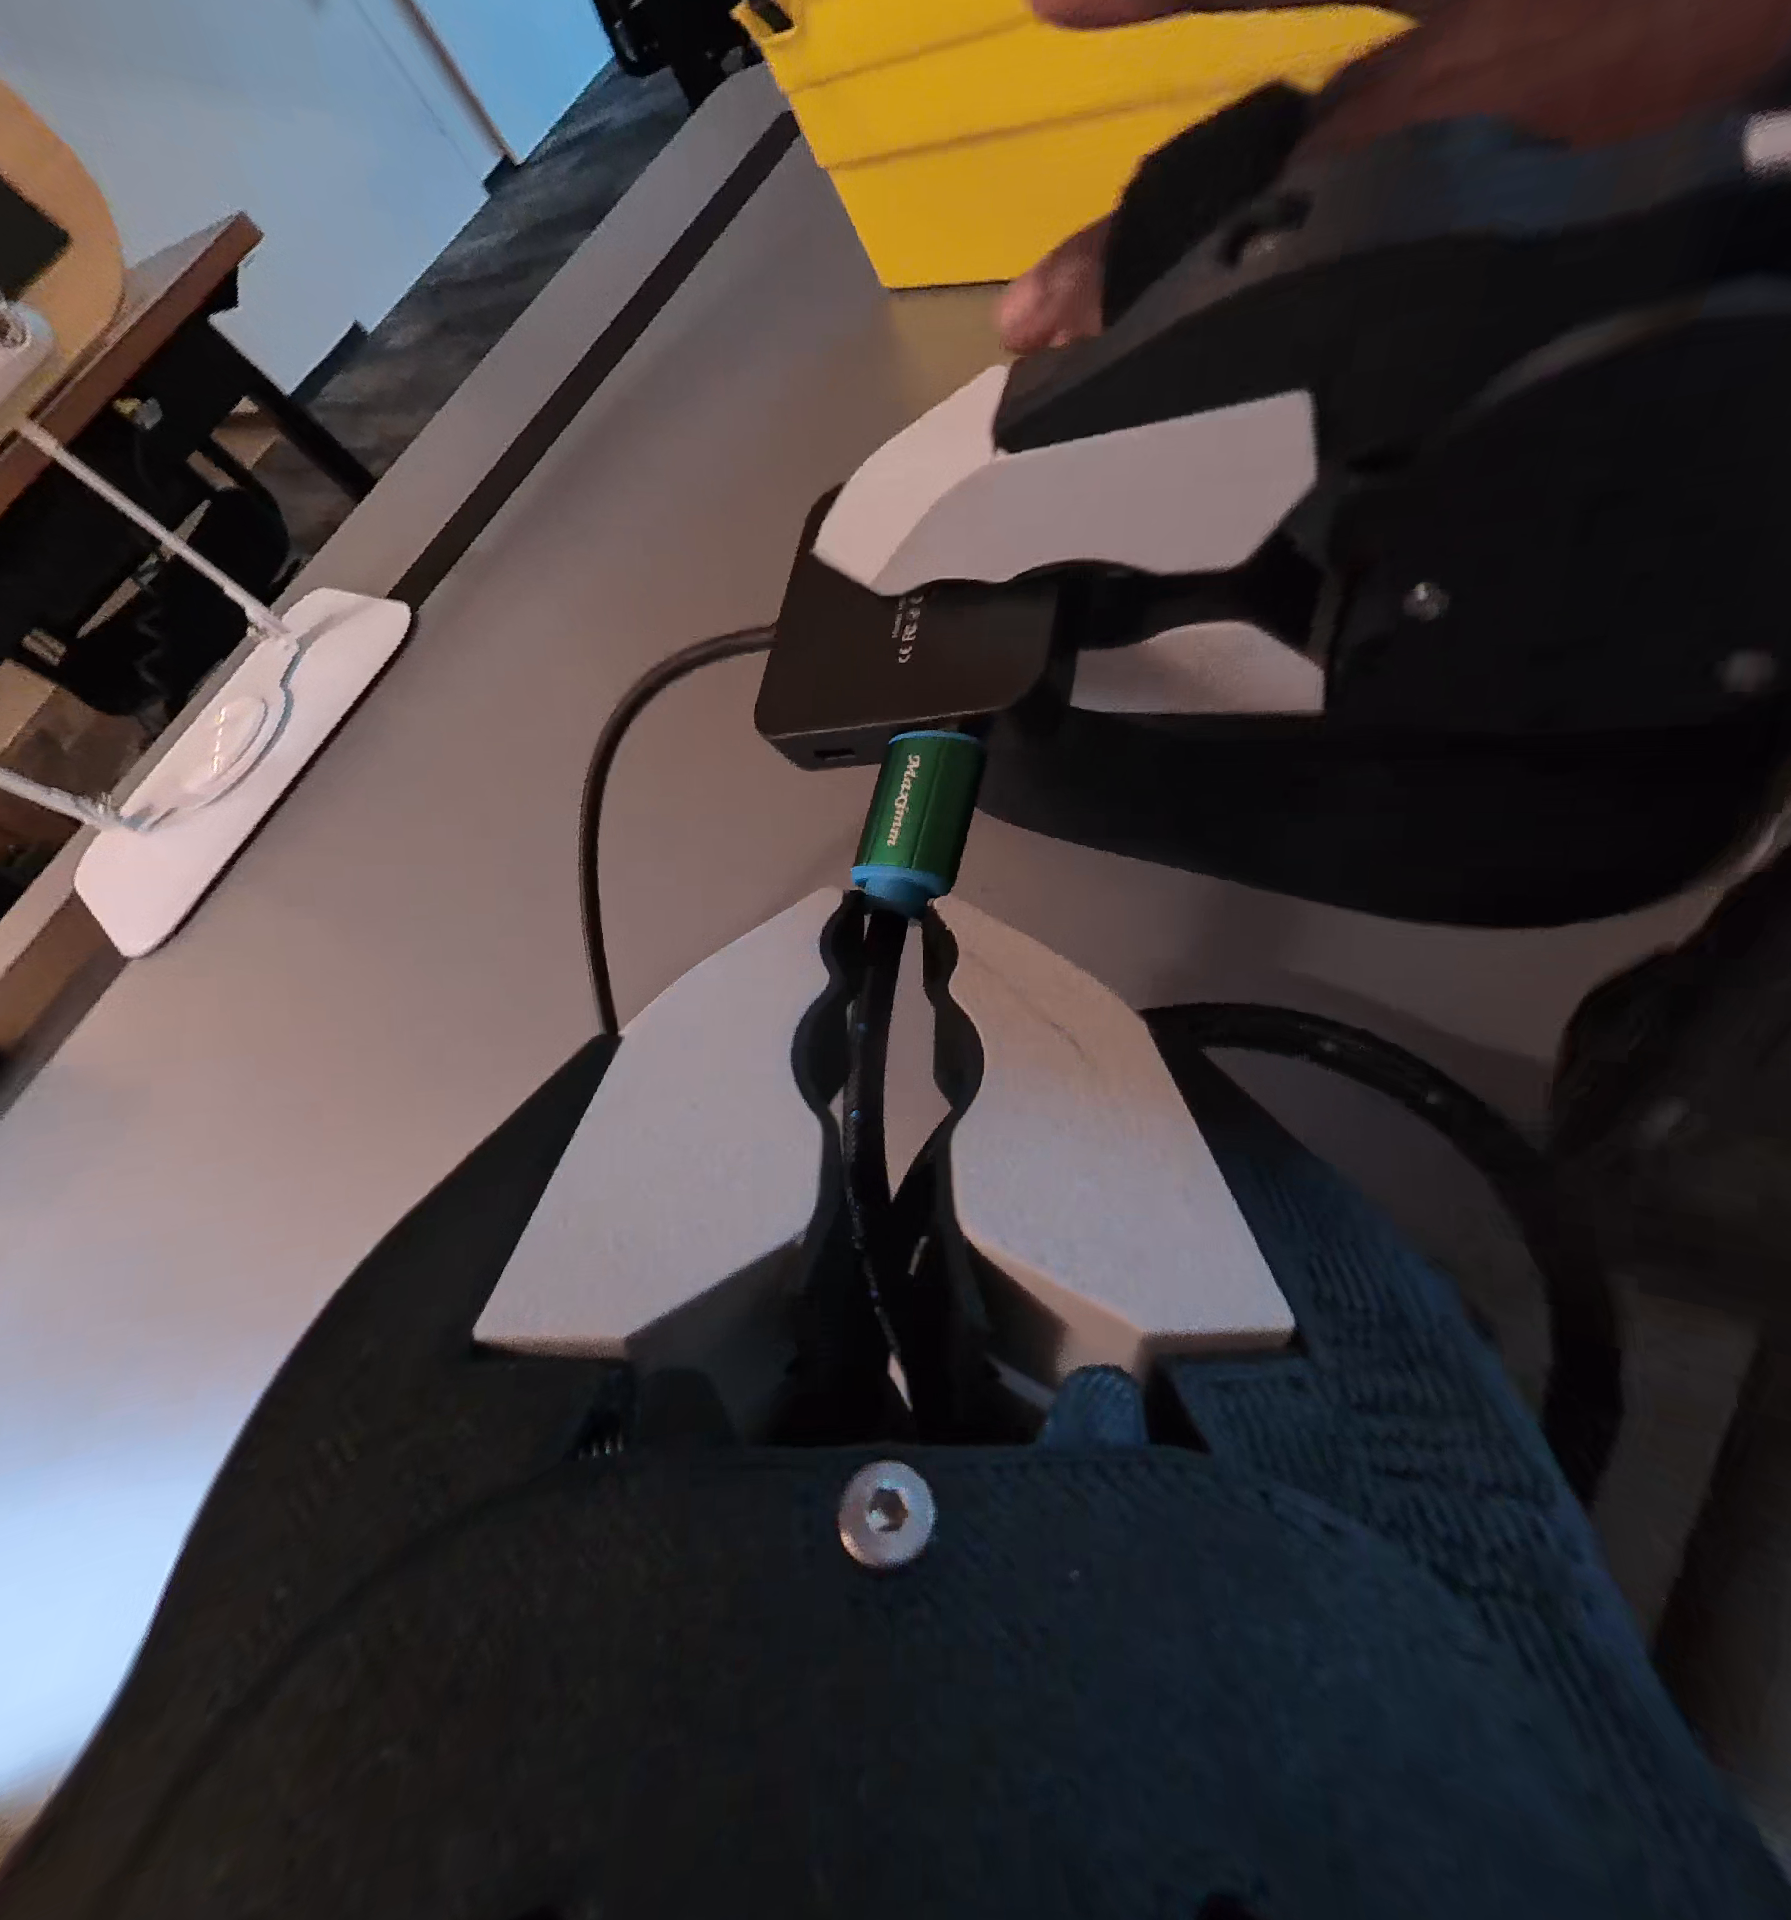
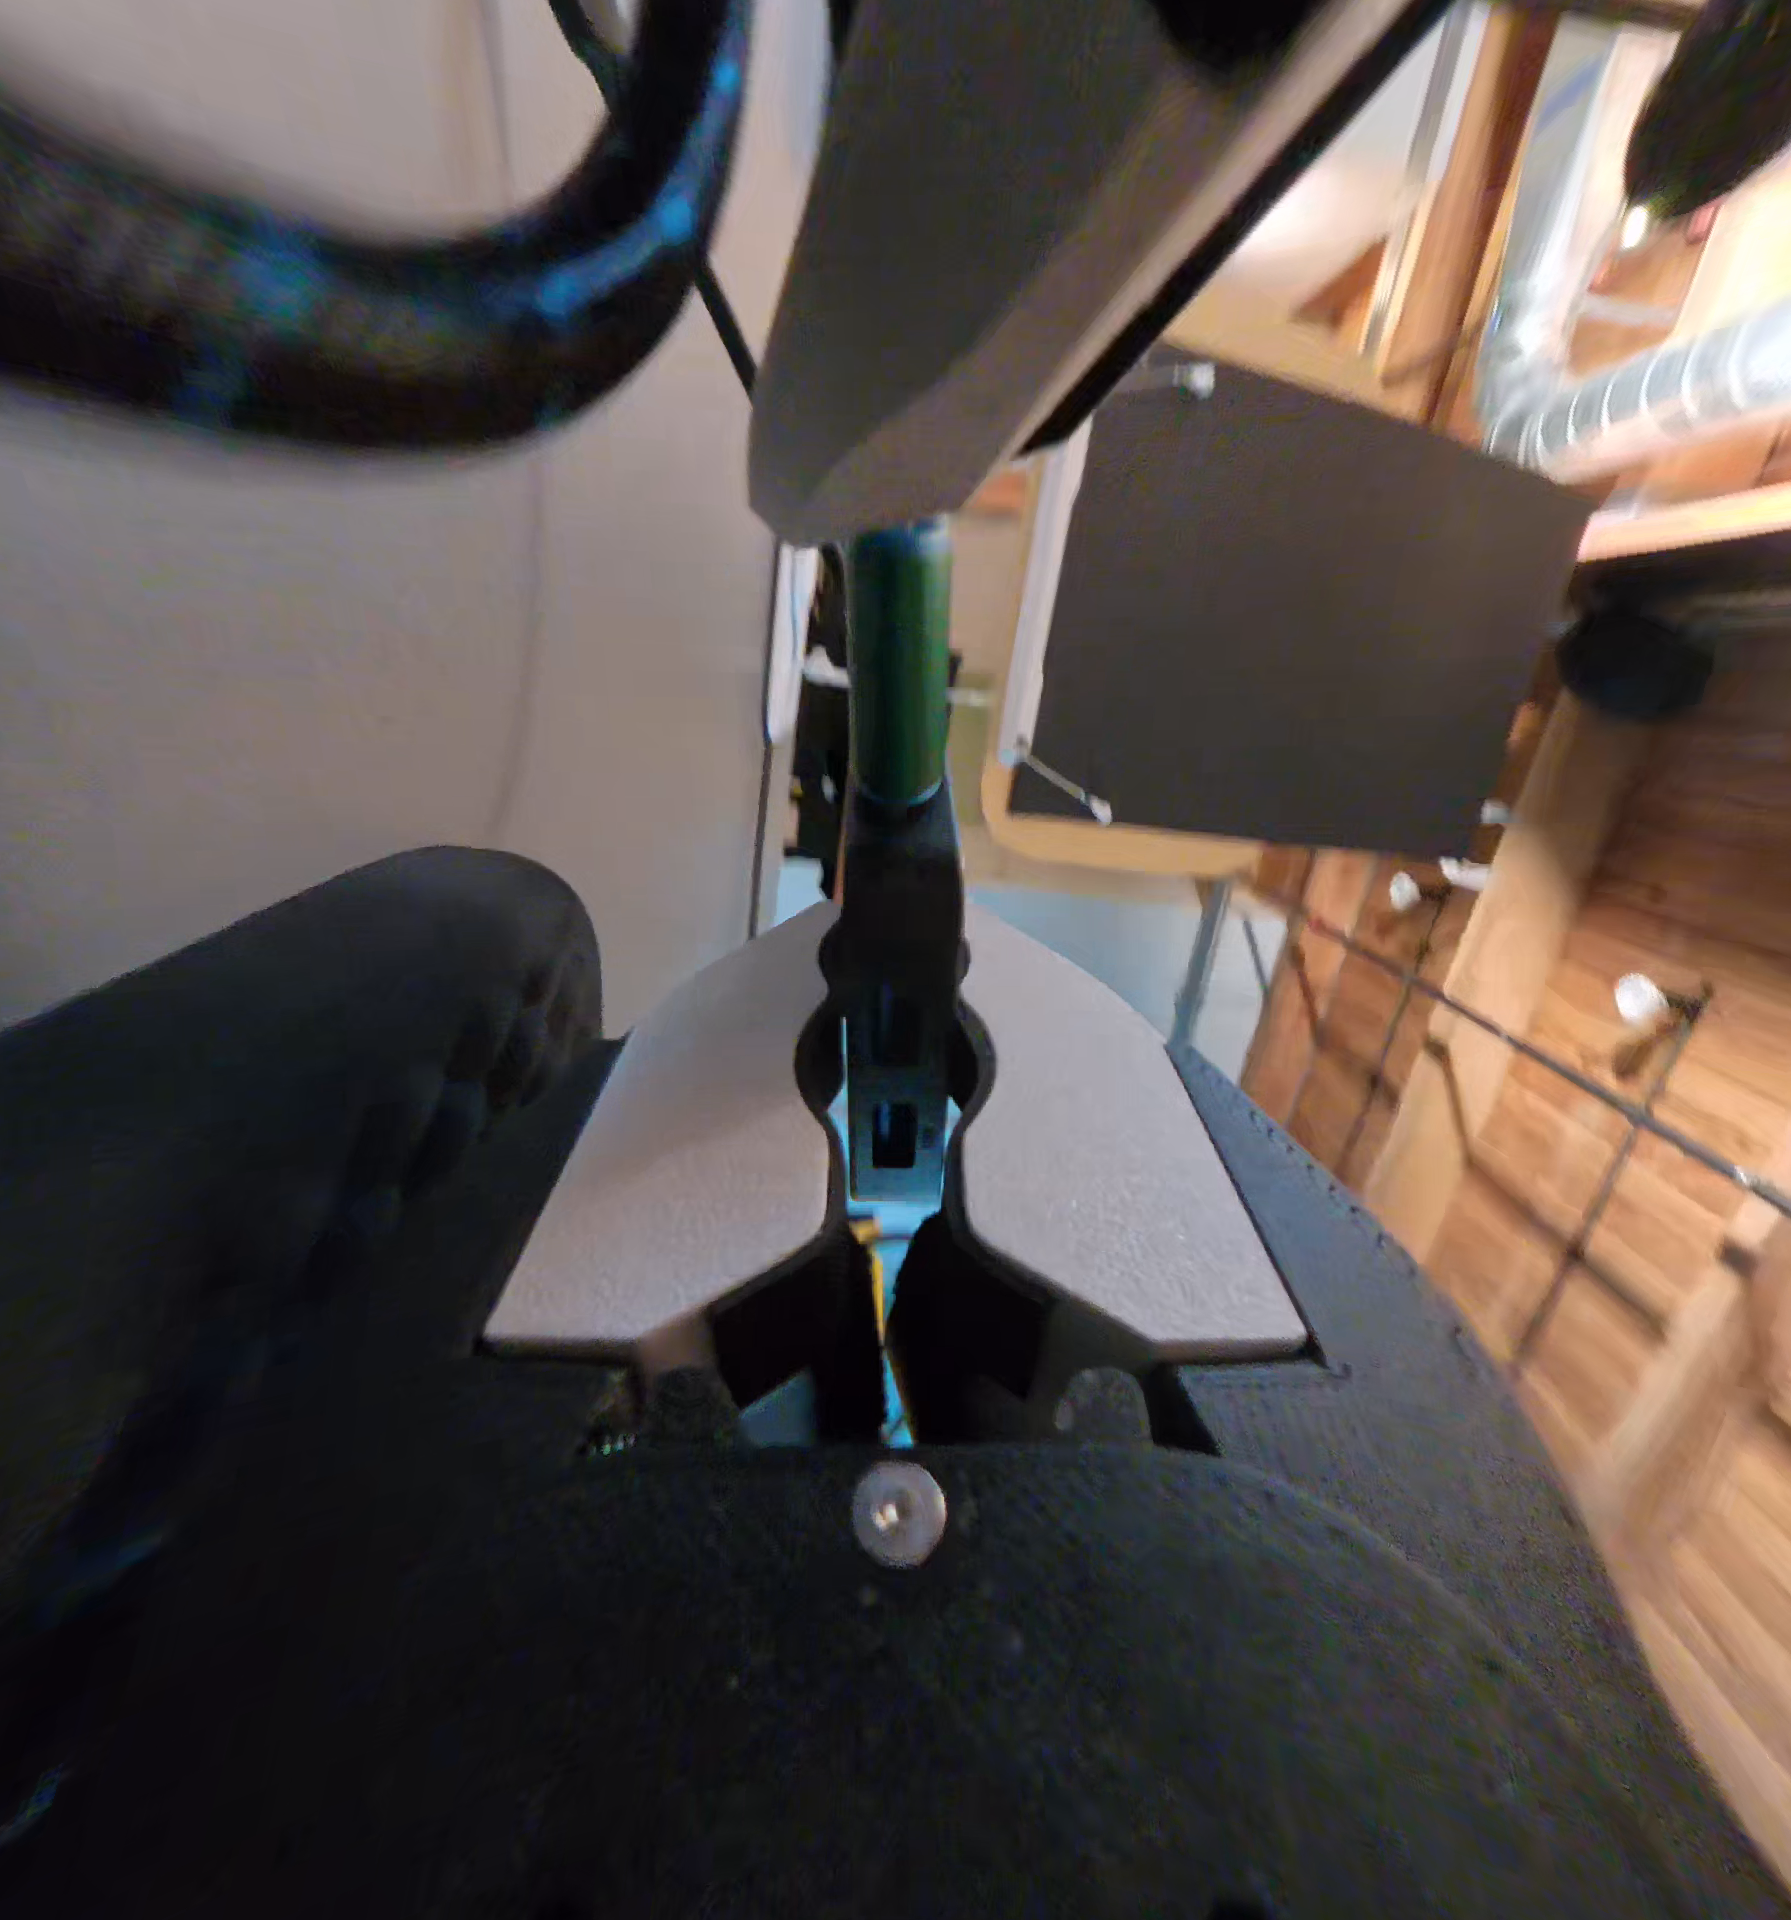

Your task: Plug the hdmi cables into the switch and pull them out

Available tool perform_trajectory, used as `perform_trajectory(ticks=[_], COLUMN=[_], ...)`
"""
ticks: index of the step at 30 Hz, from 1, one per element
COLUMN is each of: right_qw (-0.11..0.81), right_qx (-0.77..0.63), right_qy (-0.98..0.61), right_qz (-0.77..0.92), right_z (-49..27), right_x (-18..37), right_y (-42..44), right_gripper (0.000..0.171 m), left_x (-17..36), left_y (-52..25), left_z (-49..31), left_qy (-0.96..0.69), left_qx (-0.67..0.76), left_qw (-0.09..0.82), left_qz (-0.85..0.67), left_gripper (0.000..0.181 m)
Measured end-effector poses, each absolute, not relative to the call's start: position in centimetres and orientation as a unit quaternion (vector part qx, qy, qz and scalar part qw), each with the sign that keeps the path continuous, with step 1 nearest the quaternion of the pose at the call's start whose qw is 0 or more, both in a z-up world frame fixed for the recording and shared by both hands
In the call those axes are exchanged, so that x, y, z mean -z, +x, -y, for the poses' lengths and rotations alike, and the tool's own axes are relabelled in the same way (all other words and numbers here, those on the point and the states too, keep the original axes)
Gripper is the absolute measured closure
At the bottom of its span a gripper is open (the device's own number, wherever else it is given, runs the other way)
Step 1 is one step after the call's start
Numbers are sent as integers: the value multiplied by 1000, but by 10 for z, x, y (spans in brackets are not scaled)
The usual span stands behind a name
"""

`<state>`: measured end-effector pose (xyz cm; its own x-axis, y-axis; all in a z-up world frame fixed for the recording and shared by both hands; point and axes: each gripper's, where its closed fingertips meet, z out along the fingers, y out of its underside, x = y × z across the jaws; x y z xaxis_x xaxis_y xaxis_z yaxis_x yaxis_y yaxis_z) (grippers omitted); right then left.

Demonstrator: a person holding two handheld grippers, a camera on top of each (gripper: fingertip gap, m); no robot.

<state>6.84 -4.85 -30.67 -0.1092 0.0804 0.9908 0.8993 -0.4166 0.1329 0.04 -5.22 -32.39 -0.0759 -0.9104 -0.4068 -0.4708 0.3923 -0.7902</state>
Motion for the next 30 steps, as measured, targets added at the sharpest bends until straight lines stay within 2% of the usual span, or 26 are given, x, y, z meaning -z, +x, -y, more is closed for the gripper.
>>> perform_trajectory(ticks=[1, 2, 5, 7, 9, 11, 17, 23, 25, 30], right_qw=[354, 378, 469, 546, 616, 620, 523, 561, 563, 563], right_qx=[589, 554, 391, 211, -12, -190, -176, -197, -219, -213], right_qy=[-571, -562, -586, -644, -666, -672, -742, -721, -713, -720], right_qz=[450, 484, 534, 493, 421, 358, 381, 357, 356, 346], right_z=[49, 51, 68, 83, 97, 108, 107, 109, 112, 110], right_x=[310, 314, 326, 319, 298, 283, 322, 309, 306, 306], right_y=[65, 60, 47, 40, 27, 18, 19, 22, 20, 21], right_gripper=[156, 153, 119, 106, 84, 70, 87, 91, 100, 101], left_x=[324, 324, 326, 323, 319, 315, 309, 315, 314, 314], left_y=[-1, -3, -11, -15, -18, -21, -22, -22, -21, -19], left_z=[55, 57, 65, 70, 74, 78, 74, 77, 79, 76], left_qy=[-474, -449, -380, -334, -300, -271, -271, -266, -263, -283], left_qx=[234, 229, 222, 221, 223, 221, 217, 215, 221, 219], left_qw=[464, 467, 467, 476, 490, 502, 515, 507, 508, 508], left_qz=[-711, -727, -767, -782, -787, -791, -784, -792, -790, -783], left_gripper=[171, 171, 171, 171, 171, 171, 171, 171, 171, 171])
